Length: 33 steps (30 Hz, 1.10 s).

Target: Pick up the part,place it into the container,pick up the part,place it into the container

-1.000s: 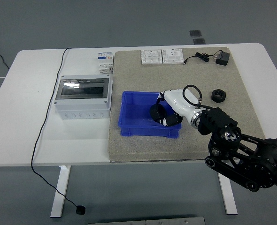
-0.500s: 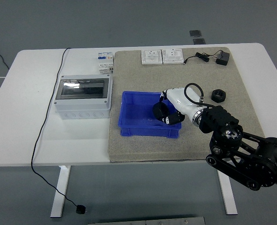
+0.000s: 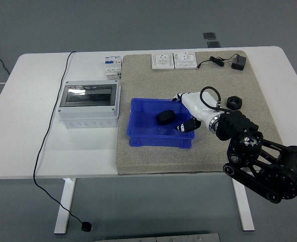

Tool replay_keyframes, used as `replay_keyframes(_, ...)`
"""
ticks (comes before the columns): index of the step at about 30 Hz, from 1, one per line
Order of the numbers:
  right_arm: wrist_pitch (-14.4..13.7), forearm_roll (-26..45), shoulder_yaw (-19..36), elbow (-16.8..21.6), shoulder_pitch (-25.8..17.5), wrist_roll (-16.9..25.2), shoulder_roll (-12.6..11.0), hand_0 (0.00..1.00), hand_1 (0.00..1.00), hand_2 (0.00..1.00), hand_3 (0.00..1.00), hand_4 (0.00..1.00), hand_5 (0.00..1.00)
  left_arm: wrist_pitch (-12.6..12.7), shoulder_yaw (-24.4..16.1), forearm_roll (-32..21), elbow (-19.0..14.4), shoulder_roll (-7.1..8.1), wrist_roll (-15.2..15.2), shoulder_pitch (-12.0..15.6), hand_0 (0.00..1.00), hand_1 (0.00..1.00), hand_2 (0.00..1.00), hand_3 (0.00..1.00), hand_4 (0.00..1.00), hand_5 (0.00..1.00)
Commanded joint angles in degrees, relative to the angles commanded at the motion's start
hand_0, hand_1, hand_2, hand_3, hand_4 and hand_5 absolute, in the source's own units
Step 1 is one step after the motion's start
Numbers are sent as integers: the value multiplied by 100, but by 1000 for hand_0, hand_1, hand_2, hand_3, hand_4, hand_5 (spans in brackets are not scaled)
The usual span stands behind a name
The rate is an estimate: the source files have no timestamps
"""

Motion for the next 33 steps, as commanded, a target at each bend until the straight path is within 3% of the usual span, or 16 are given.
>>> replay_keyframes(8, -344, 7, 871, 53, -125, 49, -198, 252, 304, 761, 778, 880, 263, 10, 5, -20, 0, -14, -1, 1, 732, 666, 750, 606, 677, 491)
replay_keyframes(15, -228, -37, 1570, -714, -68, -74, -369, 252, 303, 761, 772, 900, 276, 10, 8, -14, 0, -16, -1, -15, 732, 666, 749, 604, 675, 490)
replay_keyframes(33, -108, 591, 1067, -2856, 582, -32, 24, 251, 300, 755, 766, 910, 292, 2, 37, -1, 0, 10, -15, -56, 732, 666, 750, 602, 672, 487)
